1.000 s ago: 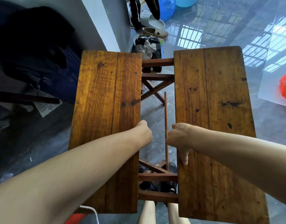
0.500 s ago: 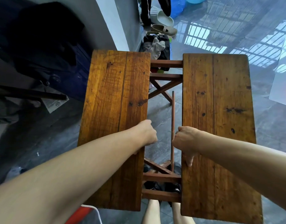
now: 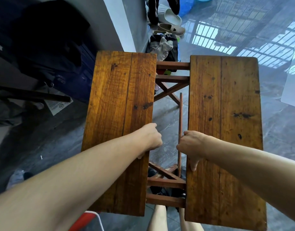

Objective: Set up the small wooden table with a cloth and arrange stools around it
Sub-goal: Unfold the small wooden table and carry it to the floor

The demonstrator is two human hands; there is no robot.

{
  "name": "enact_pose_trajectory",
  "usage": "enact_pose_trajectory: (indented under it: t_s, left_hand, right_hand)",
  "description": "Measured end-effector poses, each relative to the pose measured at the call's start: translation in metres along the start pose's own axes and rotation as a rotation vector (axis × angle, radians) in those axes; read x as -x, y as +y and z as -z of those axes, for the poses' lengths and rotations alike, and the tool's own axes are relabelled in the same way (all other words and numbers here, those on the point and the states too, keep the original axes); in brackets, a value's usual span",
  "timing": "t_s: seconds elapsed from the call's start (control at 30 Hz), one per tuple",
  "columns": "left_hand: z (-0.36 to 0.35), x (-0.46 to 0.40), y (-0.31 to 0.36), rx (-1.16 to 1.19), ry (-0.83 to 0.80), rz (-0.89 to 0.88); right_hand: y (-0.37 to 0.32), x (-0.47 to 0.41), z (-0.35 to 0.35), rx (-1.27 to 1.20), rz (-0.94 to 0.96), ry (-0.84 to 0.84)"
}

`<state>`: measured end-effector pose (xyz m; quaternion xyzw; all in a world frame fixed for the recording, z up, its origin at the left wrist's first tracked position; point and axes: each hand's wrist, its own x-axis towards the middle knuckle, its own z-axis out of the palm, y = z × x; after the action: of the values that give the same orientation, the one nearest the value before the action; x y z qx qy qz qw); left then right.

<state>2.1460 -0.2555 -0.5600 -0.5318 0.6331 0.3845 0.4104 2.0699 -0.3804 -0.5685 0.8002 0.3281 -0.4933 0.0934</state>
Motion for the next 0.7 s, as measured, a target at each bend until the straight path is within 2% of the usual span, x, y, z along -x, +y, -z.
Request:
enact_pose_trajectory:
  t_s: [0.1,0.23,0.33,0.5,0.7]
  left_hand:
    - [-0.002,0.004,-0.005,0.033,0.045,-0.008]
    - [-0.017,0.011,-0.01,0.021,0.223,0.036]
    - [-0.034,0.018,-0.005,0.15,0.331,0.214]
    - [-0.061,0.029,0.007,0.425,0.348,0.51]
    - [-0.099,0.035,0.026,0.666,0.355,0.676]
  right_hand:
    - [0.003,0.001,-0.003,-0.032,-0.011,0.061]
    - [0.005,0.01,-0.01,-0.017,-0.059,0.228]
    - [0.0,0.021,-0.022,-0.081,-0.223,0.341]
    - [-0.019,0.034,-0.046,-0.399,-0.52,0.413]
    - [-0.04,0.03,-0.058,-0.523,-0.564,0.471]
